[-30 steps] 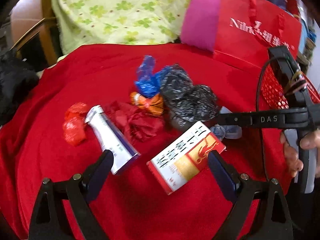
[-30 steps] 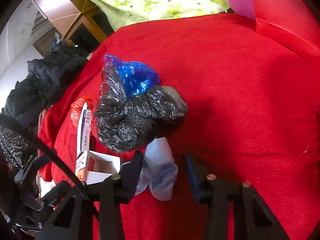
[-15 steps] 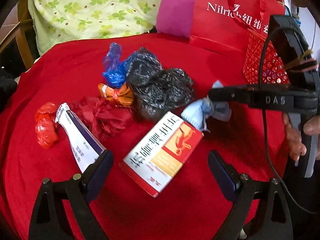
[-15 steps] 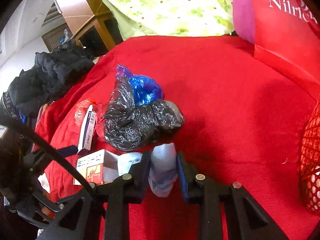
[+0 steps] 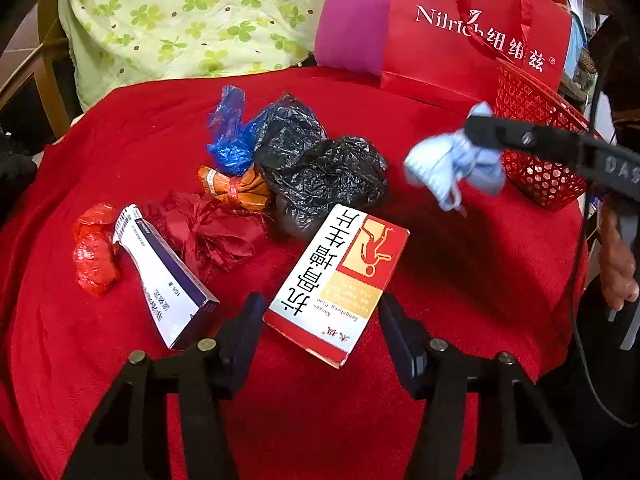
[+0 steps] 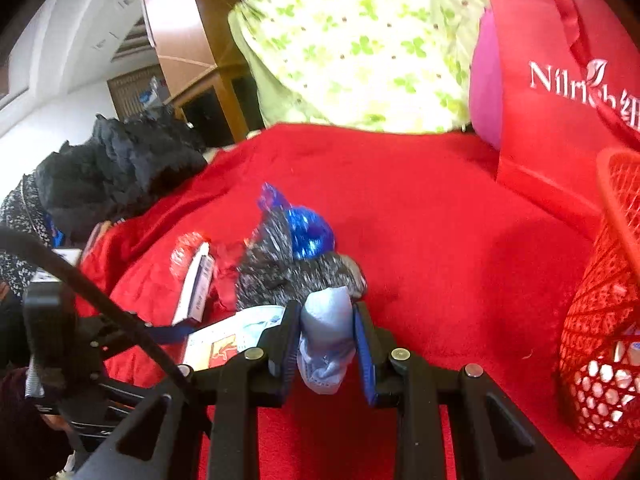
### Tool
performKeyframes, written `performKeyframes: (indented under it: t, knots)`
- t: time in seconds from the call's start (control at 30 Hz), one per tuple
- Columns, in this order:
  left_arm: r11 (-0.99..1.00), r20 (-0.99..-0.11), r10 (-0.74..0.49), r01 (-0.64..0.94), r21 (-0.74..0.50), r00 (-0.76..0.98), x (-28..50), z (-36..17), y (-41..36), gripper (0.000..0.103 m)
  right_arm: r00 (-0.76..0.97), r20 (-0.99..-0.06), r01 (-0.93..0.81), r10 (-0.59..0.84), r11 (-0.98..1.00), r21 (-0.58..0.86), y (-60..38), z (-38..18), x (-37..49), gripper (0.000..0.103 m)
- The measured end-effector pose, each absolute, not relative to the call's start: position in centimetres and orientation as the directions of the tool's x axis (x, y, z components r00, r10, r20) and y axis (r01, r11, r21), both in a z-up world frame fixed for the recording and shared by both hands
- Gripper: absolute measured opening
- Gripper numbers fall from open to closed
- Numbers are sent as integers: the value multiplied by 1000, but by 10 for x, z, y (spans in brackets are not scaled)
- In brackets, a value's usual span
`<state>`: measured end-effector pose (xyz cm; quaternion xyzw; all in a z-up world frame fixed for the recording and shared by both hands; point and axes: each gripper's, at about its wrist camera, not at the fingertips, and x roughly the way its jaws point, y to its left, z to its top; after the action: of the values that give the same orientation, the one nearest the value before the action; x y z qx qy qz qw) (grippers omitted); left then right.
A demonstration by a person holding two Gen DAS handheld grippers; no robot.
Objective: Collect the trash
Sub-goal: 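Grasp the light blue cloth with the right tool while the left tool grasps the red-white medicine box, then drop the cloth into the red basket with the right tool while the left drops the medicine box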
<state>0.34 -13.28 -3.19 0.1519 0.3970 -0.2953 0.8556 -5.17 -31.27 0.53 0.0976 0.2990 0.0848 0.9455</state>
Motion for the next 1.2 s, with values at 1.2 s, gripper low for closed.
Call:
performKeyframes:
  t: [1.2]
  knots:
    - [651, -537, -639, 759, 4, 551, -53, 115, -323, 58, 961, -141, 277, -239, 829, 486, -506, 76, -217, 28]
